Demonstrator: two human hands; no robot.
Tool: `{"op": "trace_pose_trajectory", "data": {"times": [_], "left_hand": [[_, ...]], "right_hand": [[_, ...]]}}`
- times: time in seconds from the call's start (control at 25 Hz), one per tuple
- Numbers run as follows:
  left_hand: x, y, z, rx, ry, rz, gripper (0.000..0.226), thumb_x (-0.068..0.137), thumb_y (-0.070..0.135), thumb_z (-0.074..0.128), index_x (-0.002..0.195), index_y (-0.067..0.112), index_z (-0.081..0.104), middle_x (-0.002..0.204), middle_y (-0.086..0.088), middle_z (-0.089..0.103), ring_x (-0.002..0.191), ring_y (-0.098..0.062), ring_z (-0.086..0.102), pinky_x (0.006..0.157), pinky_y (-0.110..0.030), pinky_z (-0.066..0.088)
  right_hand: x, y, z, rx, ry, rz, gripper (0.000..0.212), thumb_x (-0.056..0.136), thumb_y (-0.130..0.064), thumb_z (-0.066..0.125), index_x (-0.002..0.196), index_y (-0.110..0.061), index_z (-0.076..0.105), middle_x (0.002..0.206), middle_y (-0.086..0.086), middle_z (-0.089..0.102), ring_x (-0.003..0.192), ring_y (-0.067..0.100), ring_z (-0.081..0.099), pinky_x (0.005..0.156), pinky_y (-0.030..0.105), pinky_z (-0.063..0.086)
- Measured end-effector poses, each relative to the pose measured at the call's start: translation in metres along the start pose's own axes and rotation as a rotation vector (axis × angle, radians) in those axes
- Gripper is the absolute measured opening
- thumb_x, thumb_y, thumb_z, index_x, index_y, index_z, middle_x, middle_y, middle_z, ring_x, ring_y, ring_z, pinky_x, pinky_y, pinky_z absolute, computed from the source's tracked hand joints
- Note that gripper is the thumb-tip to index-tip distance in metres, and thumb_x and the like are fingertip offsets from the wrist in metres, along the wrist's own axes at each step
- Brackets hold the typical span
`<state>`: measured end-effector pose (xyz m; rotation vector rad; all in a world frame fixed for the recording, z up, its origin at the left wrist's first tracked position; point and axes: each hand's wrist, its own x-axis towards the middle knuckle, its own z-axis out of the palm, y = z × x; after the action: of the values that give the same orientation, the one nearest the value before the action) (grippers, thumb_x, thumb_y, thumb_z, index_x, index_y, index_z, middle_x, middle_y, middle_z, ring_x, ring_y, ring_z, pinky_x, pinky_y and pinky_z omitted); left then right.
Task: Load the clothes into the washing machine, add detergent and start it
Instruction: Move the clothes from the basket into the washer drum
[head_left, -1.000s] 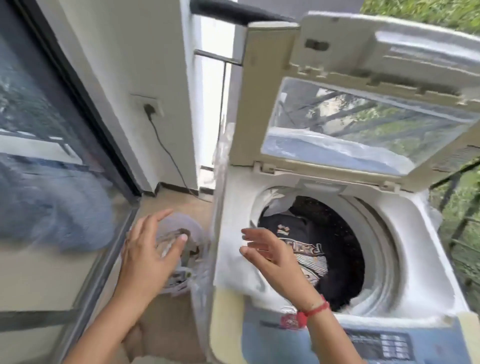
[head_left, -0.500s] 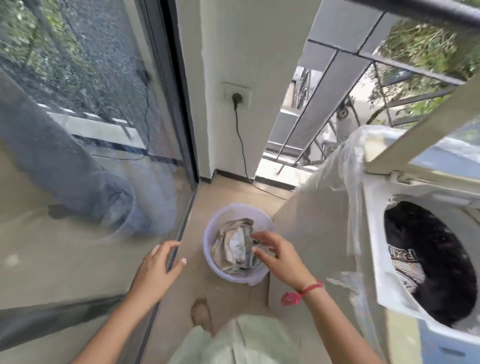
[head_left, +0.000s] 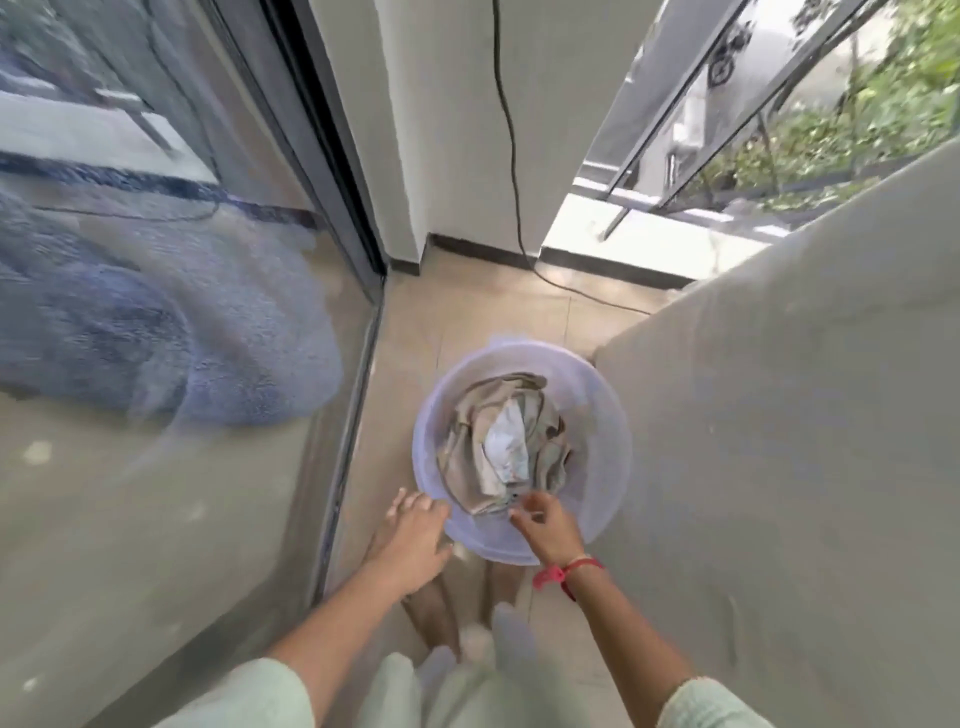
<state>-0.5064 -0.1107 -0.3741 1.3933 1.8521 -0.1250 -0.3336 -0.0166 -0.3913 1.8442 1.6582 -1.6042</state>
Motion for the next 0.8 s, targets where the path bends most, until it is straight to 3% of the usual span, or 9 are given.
{"op": "trace_pose_trajectory", "data": {"times": [0.16,0.28,0.36,0.44,0.52,0.68,0.8], "left_hand": [[0.095,-0.013,0.051,0.282,0.016,-0.016,0.052,0.09,0.024,0.047,0.138,0.014,0.033,0.143,-0.01,0.038,0.142,-0.023,0.021,0.117,-0.033,0.0],[0.147,-0.012,0.092,0.452,-0.076,0.084,0.066,0.09,0.019,0.049,0.147,0.017,0.016,0.139,-0.015,0.039,0.138,-0.03,0.027,0.118,-0.039,0.003],[0.171,-0.009,0.116,0.488,-0.126,0.063,0.06,0.089,0.022,0.054,0.143,0.02,0.026,0.132,-0.015,0.045,0.129,-0.032,0.038,0.116,-0.041,0.01],[0.184,-0.009,0.118,0.449,-0.176,-0.001,0.036,0.09,0.02,0.052,0.126,0.018,0.049,0.123,-0.011,0.054,0.12,-0.029,0.048,0.112,-0.039,0.019],[0.184,-0.006,0.112,0.4,-0.143,-0.027,0.023,0.091,0.018,0.048,0.112,0.014,0.058,0.115,-0.009,0.059,0.11,-0.027,0.054,0.102,-0.035,0.03],[0.148,0.011,0.057,0.129,0.046,-0.044,0.023,0.094,0.025,0.043,0.109,0.015,0.058,0.108,-0.007,0.061,0.103,-0.031,0.056,0.087,-0.034,0.036],[0.1,0.027,0.003,0.013,0.141,0.009,0.021,0.092,0.022,0.046,0.109,0.015,0.057,0.107,-0.009,0.062,0.101,-0.034,0.058,0.077,-0.036,0.036]], "right_hand": [[0.108,0.049,0.041,-0.116,0.023,0.076,0.05,0.083,-0.016,0.061,0.132,-0.012,0.048,0.126,0.011,0.054,0.115,0.027,0.054,0.091,0.03,0.041],[0.169,0.076,0.061,-0.194,0.034,0.058,0.069,0.083,-0.017,0.062,0.144,-0.016,0.03,0.136,0.014,0.044,0.122,0.03,0.048,0.095,0.036,0.042],[0.198,0.095,0.075,-0.173,0.064,0.009,0.072,0.081,-0.026,0.066,0.143,-0.018,0.029,0.131,0.007,0.047,0.117,0.024,0.051,0.092,0.038,0.045],[0.211,0.103,0.085,-0.157,0.156,-0.015,0.043,0.081,-0.022,0.061,0.121,-0.016,0.047,0.108,0.004,0.057,0.1,0.024,0.058,0.076,0.035,0.047],[0.207,0.098,0.084,-0.101,0.277,0.001,0.019,0.082,-0.008,0.05,0.1,-0.011,0.055,0.088,0.008,0.061,0.084,0.029,0.06,0.064,0.032,0.042],[0.143,0.066,0.053,-0.024,0.357,-0.074,0.01,0.085,-0.001,0.047,0.083,-0.009,0.052,0.079,0.009,0.057,0.075,0.024,0.051,0.061,0.031,0.033],[0.065,0.035,0.029,-0.003,0.379,-0.193,0.013,0.085,-0.001,0.047,0.083,-0.009,0.056,0.08,0.006,0.059,0.074,0.018,0.051,0.064,0.025,0.031]]}}
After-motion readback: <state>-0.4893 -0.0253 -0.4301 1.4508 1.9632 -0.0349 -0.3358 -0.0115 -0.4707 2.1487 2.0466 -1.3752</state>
